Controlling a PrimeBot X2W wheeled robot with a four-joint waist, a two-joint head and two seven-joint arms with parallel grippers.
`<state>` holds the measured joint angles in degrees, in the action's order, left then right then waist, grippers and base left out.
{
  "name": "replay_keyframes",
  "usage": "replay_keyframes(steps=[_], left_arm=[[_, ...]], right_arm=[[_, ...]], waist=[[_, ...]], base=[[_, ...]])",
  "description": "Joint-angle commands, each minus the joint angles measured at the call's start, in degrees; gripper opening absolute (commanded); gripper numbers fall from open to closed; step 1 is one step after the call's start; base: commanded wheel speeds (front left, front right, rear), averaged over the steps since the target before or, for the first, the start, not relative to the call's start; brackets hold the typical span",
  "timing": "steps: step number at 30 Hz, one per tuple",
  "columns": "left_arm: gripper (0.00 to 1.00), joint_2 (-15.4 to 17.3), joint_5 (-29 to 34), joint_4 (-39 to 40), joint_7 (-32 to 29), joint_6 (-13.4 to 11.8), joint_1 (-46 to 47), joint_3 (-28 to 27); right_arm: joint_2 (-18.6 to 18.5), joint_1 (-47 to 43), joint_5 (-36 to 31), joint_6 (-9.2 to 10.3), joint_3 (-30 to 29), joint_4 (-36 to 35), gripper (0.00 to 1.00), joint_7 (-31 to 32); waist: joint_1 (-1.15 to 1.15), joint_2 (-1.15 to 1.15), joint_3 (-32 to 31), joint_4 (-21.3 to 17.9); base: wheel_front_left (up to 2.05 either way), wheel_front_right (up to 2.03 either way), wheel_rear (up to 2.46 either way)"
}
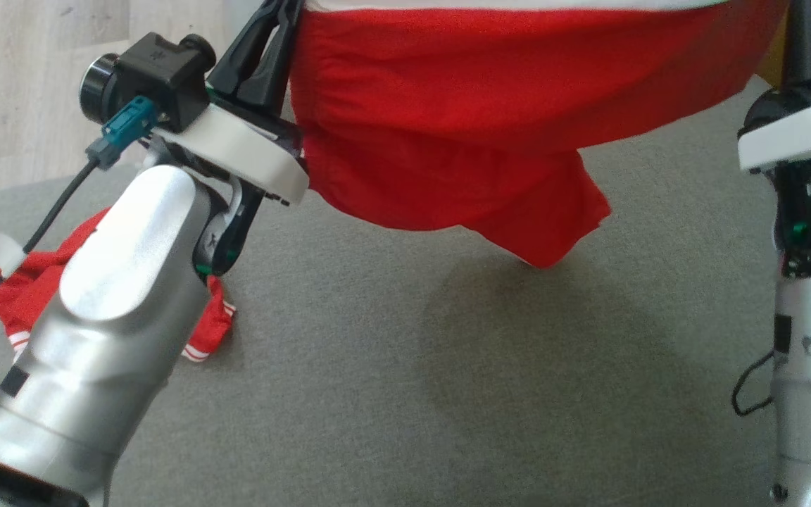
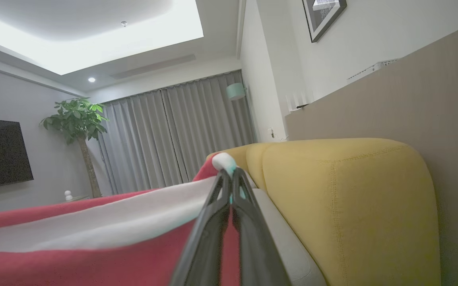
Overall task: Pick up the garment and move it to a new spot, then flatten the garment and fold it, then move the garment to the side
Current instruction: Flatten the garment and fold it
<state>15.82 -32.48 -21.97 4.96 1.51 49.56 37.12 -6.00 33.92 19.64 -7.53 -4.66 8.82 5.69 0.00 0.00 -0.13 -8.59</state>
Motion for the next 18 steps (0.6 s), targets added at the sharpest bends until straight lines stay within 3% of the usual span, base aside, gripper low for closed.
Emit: replay_keyframes(steps=[1,11,18], left_arm=[[0.00,2.3,-0.4,2.1,-0.4,-0.4,2.4,-2.5],[0.00,5.4,-2.7,9.3,-6.7,-0.6,-0.1,-2.2],[0.00,8.4,-0.2,3.8,-11.1,3.1,8.6,-0.2]], right_arm=[[0.1,0.7,-0.3,0.04,1.4,-2.7,0.00,0.4],[-0.6,-2.6,-1.2,0.04,2.0,-6.8,0.00,4.7],[-2.7,8.6,-2.5,0.04,4.9,1.8,0.00,5.4]], waist=[[0.00,0.00,-0.1,0.3],[0.00,0.00,5.0,0.5],[0.00,0.00,14.5,-0.8]], base=[[0.00,0.00,0.00],[0.00,0.00,0.00],[0.00,0.00,0.00]])
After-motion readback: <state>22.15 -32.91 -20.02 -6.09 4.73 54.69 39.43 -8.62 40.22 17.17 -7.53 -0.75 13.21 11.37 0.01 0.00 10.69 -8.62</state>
